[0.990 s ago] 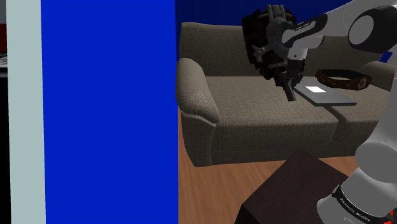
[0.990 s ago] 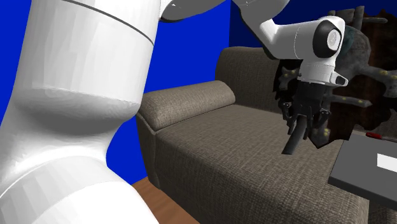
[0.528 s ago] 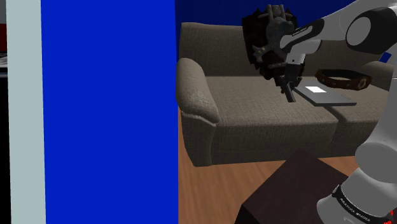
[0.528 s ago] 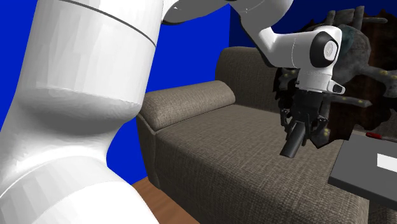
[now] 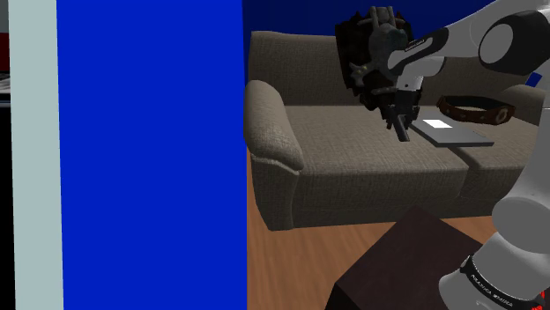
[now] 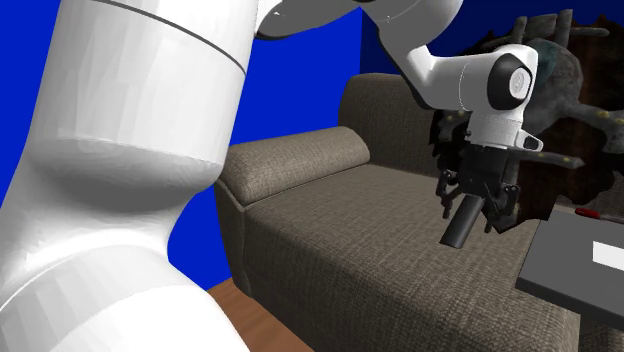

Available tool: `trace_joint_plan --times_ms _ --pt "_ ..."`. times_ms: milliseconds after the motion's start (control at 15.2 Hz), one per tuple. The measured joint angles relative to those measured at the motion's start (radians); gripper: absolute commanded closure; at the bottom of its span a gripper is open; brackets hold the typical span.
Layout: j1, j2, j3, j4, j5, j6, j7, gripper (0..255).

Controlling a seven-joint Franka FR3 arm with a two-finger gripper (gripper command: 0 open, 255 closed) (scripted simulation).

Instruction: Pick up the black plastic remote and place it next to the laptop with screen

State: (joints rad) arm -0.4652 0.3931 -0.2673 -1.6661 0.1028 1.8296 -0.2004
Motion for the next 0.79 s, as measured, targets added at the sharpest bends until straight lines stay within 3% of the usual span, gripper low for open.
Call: trace_joint_plan --times_ms 264,594,792 --pt "-0.001 0.002 0.000 0.000 0.000 -0.002 0.000 0" --pt "-0.008 -0.001 -0.004 0.110 -0.004 -0.113 0.001 0" --pt "-0.007 0.005 -0.003 0.132 -0.003 -0.130 0.005 0"
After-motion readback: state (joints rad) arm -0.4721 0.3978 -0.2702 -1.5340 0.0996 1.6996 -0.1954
